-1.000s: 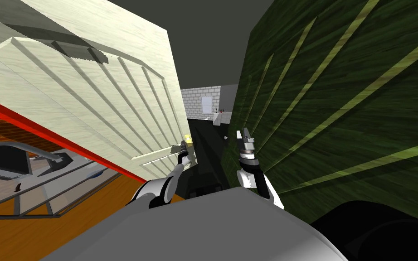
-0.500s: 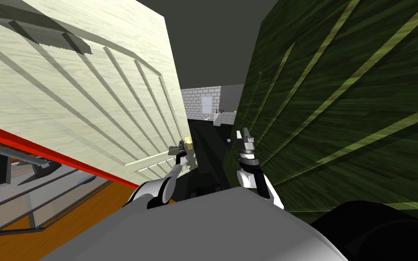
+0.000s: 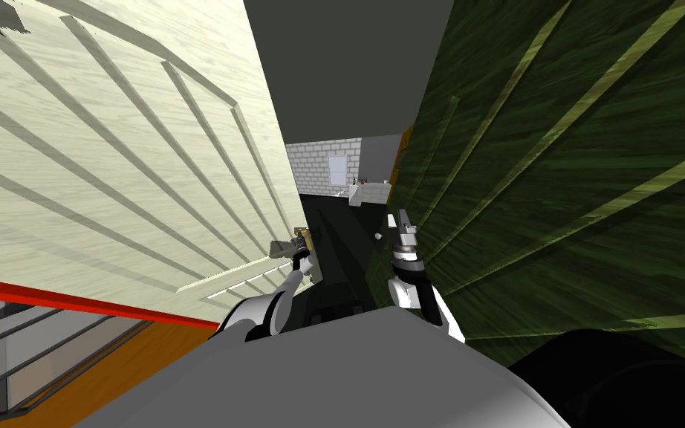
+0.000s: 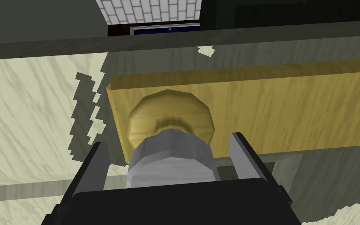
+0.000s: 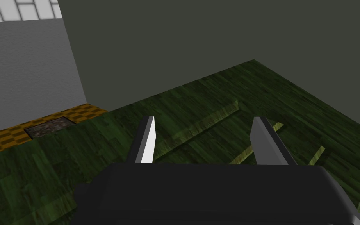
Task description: Push the door open
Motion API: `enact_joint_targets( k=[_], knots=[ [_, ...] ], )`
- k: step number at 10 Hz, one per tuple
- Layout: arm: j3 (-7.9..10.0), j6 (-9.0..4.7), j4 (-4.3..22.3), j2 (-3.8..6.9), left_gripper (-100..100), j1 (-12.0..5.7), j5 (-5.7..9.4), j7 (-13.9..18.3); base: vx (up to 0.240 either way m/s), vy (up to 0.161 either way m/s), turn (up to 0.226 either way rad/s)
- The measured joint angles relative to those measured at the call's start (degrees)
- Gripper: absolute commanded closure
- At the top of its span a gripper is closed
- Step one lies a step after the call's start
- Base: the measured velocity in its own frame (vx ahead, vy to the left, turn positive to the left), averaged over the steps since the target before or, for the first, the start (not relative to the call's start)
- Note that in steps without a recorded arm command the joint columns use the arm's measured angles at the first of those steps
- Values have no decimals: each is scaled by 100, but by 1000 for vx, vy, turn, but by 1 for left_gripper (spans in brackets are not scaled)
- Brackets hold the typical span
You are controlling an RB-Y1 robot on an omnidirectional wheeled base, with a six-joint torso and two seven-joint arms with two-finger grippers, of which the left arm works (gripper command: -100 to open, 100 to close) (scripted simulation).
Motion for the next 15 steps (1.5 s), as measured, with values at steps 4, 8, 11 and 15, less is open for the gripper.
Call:
enact_joint_targets(
  k=[4,8,11,15],
  knots=[
    [-3,23,4,1,100,10,-1,-6,-19,2,-7],
    [21,-121,262,135,100,-60,108,6,58,-2,-25],
    [51,-27,8,123,100,0,133,-147,37,13,-20],
    [154,-161,136,244,100,-71,348,-304,95,2,-21]
  ],
)
